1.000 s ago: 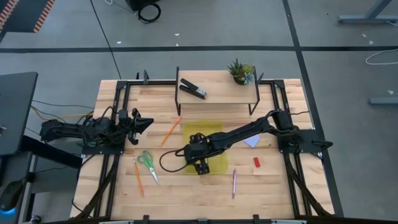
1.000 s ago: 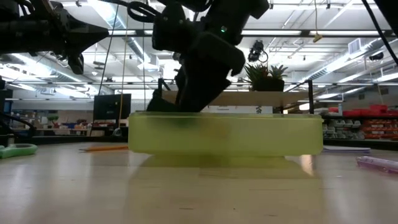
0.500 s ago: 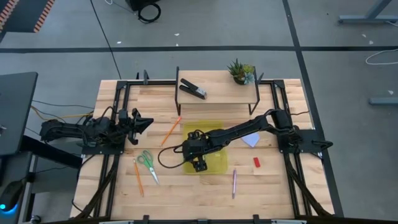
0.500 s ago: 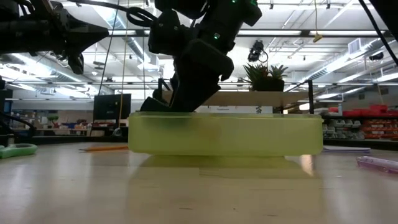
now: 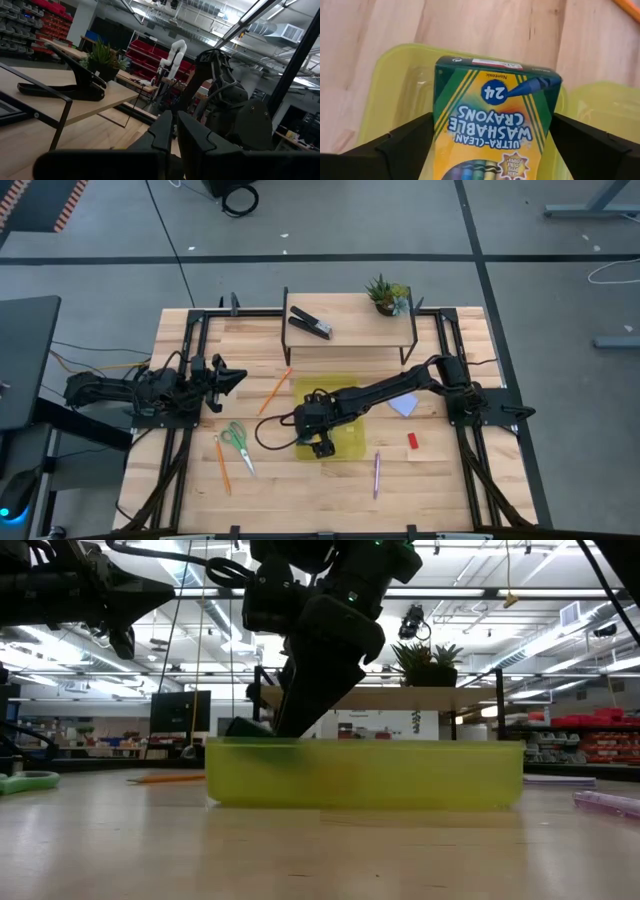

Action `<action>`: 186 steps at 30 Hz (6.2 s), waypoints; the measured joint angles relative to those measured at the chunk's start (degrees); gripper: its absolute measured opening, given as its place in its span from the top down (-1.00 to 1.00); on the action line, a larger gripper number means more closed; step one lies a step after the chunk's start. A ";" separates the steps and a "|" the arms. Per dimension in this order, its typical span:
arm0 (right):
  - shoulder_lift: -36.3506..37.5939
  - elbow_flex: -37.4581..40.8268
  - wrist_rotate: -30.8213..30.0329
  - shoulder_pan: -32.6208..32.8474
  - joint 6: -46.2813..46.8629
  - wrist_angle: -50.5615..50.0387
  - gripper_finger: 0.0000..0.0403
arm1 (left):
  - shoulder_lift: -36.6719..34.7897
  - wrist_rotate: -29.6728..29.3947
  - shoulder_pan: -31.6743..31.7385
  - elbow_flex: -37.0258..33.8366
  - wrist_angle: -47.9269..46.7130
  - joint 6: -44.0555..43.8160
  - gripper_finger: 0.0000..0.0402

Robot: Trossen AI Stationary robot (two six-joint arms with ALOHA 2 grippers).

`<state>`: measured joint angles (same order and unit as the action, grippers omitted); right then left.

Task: Pack school essentials
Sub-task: Put the crayon box into the yellow supply box, then put the pink mechanical pencil into the yellow supply box

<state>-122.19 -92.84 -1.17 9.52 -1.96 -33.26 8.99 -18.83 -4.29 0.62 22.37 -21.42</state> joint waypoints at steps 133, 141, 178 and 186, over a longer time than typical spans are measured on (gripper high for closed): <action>13.21 16.85 2.31 27.13 46.26 -19.01 -0.55 | 1.14 0.00 -0.02 0.00 -0.09 -0.01 0.87; 17.29 18.90 -9.41 29.44 76.46 -17.71 -0.55 | 1.14 0.00 -0.02 0.00 -0.09 -0.01 0.83; 19.74 33.29 -5.39 21.41 103.00 -8.78 -0.55 | 1.12 0.00 -0.02 0.00 -0.08 -0.01 0.86; 19.71 34.52 -2.14 21.35 106.82 -8.80 -0.55 | 1.13 0.00 -0.02 0.00 -0.08 0.00 0.82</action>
<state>-102.49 -58.32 -3.31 30.86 104.85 -42.05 10.12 -18.83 -4.32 0.62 22.29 -21.42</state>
